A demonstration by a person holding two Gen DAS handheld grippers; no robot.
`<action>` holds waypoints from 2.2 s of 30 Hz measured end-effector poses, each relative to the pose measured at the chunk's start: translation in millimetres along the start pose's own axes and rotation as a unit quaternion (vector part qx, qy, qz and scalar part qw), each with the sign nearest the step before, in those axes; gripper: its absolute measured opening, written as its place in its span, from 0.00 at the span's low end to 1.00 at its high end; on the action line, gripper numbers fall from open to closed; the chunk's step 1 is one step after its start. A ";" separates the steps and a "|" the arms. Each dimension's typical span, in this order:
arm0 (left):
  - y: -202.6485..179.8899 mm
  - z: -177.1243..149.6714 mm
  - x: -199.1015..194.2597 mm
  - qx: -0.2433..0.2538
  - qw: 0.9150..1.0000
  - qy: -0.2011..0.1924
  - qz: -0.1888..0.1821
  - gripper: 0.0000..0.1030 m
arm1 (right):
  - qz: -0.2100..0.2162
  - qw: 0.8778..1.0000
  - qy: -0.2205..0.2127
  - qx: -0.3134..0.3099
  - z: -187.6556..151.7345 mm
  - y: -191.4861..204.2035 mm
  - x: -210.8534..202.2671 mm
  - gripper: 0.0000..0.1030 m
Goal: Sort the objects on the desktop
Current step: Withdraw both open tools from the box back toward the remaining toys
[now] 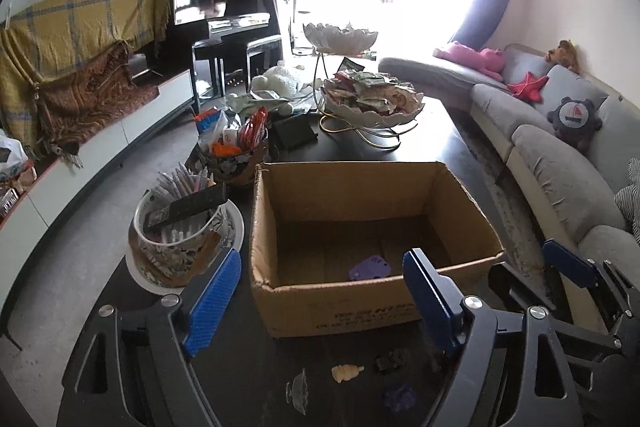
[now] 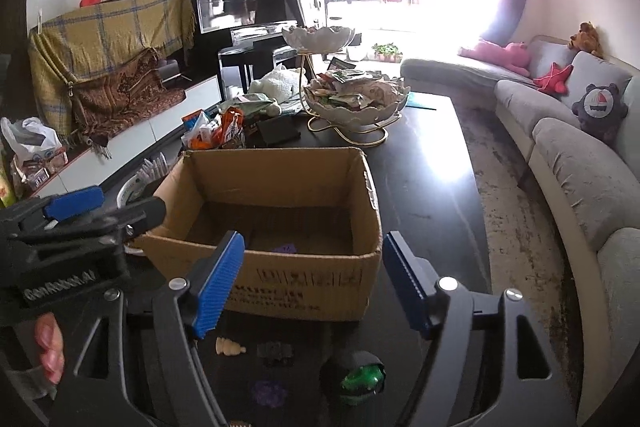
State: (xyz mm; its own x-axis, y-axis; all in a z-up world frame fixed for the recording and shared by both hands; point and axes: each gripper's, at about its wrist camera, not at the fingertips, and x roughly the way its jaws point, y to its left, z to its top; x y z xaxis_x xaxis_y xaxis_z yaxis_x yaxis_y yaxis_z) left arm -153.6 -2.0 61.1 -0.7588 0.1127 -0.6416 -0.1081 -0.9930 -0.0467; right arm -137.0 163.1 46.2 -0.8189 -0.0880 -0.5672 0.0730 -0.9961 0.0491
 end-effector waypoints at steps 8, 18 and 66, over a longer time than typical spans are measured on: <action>3.2 -11.3 -20.0 -0.007 1.000 -0.009 -0.004 0.78 | -0.012 1.000 -0.014 -0.009 -7.4 2.2 -21.6 0.67; -1.6 -27.2 -36.7 0.005 1.000 -0.005 -0.005 0.78 | 0.000 1.000 -0.002 0.005 -15.2 -1.4 -31.0 0.68; 5.4 -57.5 -48.8 -0.009 1.000 0.007 0.016 0.99 | 0.009 1.000 0.025 0.016 -52.7 -3.2 -40.9 0.93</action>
State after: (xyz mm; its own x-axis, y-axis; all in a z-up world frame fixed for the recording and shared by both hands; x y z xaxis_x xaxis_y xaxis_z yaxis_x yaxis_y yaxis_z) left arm -80.1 -14.8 48.1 -0.7527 0.0795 -0.6536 -0.0718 -0.9967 -0.0386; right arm -73.7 170.0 25.9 -0.7883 -0.1066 -0.6059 0.0681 -0.9939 0.0862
